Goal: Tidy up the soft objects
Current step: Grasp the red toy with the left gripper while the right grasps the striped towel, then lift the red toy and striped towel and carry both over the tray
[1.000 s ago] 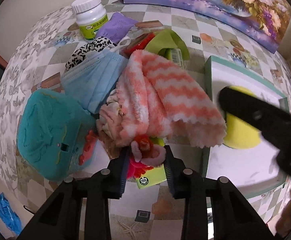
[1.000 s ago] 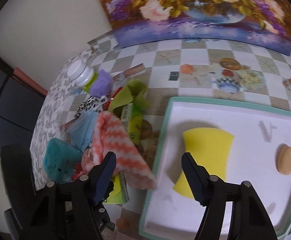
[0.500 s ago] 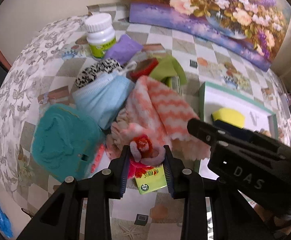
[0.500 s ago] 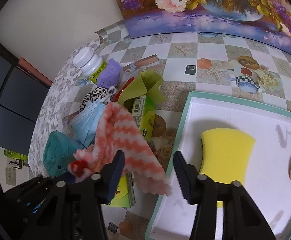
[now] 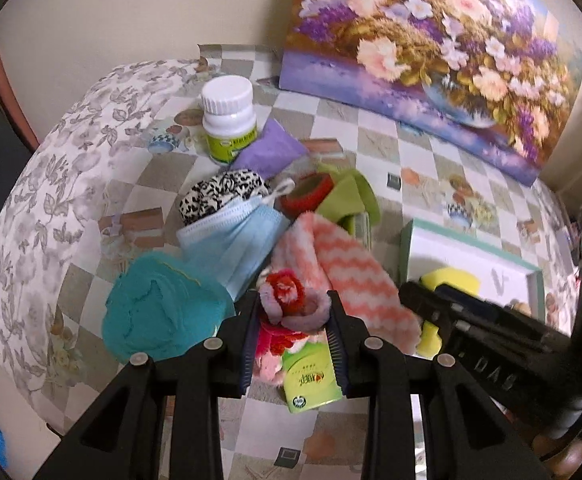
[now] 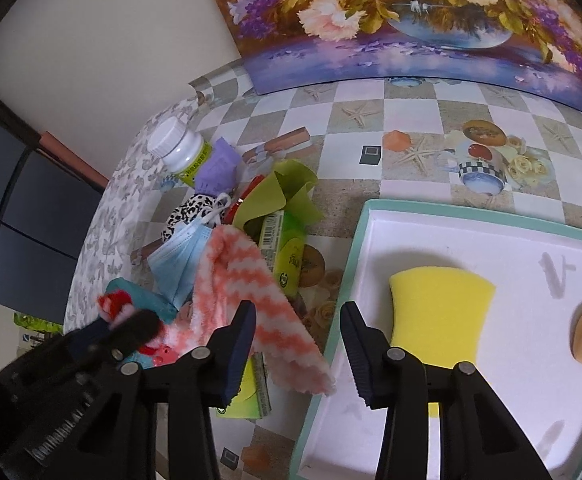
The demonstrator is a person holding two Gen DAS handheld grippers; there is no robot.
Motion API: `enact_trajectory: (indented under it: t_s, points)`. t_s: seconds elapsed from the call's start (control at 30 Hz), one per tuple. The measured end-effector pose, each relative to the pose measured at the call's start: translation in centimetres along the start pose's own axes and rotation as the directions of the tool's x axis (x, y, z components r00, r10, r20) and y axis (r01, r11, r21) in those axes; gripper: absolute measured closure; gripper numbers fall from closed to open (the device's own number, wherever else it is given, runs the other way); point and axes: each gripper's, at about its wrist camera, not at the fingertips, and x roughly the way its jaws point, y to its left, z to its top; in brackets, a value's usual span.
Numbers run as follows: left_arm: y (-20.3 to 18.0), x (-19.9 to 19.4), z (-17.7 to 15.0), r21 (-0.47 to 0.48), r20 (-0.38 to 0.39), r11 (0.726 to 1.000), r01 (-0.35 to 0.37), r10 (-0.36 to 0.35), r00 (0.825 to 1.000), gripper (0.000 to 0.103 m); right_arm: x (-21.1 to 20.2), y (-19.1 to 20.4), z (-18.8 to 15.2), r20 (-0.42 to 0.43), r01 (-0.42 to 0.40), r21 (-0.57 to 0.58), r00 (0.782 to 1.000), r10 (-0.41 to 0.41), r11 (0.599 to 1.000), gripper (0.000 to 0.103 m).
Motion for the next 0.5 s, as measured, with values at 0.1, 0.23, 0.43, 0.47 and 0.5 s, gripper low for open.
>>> enact_trajectory:
  t_s: [0.1, 0.23, 0.43, 0.47, 0.5]
  points:
    - [0.4, -0.2, 0.5, -0.019, 0.021, 1.0, -0.01, 0.011, 1.0, 0.07, 0.6, 0.5, -0.1, -0.017, 0.008, -0.021, 1.0, -0.008, 1.0, 0.057]
    - [1.1, -0.6, 1.1, -0.054, 0.045, 0.998, -0.013, 0.015, 0.999, 0.07, 1.7, 1.0, -0.3, -0.044, 0.001, -0.03, 0.999, -0.003, 1.0, 0.057]
    - [2.5, -0.9, 1.6, -0.109, 0.061, 0.994, -0.004, 0.011, 0.998, 0.07, 2.5, 2.2, -0.4, -0.063, -0.049, -0.034, 0.997, 0.047, 0.998, 0.057]
    - [2.8, -1.0, 1.6, -0.119, 0.066, 0.993, -0.004, 0.011, 0.998, 0.07, 2.6, 2.6, -0.4, -0.065, -0.061, -0.035, 0.996, 0.058, 0.998, 0.057]
    - [3.1, -1.2, 1.6, -0.127, 0.072, 0.992, -0.003, 0.012, 0.997, 0.07, 2.7, 2.9, -0.4, -0.066, -0.067, -0.037, 0.996, 0.064, 0.997, 0.057]
